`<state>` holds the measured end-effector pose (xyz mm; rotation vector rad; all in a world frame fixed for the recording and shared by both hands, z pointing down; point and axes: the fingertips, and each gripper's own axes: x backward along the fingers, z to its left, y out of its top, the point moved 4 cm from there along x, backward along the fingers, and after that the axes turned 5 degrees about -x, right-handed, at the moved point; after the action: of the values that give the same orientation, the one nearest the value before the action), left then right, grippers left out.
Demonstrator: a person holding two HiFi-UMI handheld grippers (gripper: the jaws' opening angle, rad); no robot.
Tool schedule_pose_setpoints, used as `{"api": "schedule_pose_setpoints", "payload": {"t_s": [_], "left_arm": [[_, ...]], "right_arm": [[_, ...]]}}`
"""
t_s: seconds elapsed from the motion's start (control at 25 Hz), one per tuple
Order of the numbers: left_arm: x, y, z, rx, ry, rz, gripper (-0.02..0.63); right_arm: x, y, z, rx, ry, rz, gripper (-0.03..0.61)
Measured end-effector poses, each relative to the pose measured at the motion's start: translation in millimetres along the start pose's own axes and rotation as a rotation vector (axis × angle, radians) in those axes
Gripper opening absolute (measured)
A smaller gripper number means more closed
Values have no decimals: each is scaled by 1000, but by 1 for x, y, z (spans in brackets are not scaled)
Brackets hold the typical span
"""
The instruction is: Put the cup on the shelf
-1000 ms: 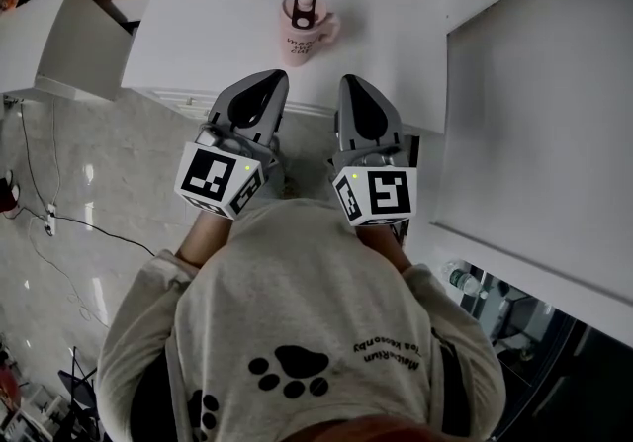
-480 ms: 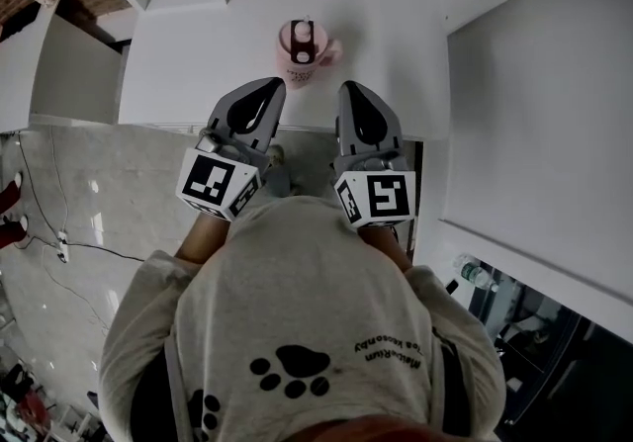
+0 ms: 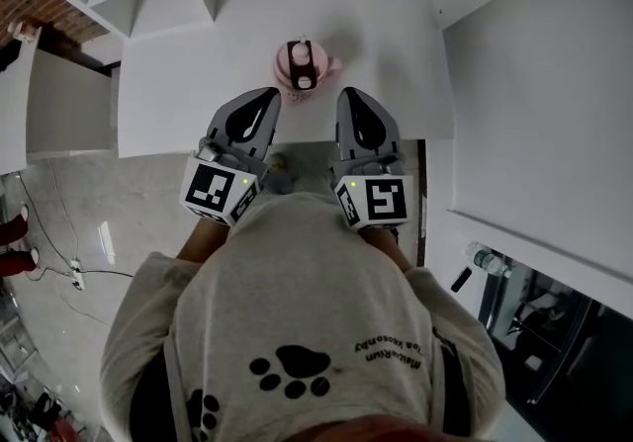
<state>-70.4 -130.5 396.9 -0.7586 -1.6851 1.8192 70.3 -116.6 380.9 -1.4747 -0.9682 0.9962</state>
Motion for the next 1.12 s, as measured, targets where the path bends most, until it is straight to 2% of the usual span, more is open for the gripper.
{"api": "schedule_pose_setpoints", "payload": {"t_s": [0.4, 0.88, 1.12], "left_arm": [[-5, -30, 12, 23, 30, 69, 9], [-17, -54, 20, 33, -13, 124, 11], [-18, -64, 28, 22, 4, 161, 11]], "right_arm": [[-9, -19, -12, 4, -5, 61, 10], [-26, -41, -28, 4, 17, 131, 11], [-40, -59, -34, 16, 8, 172, 12]]}}
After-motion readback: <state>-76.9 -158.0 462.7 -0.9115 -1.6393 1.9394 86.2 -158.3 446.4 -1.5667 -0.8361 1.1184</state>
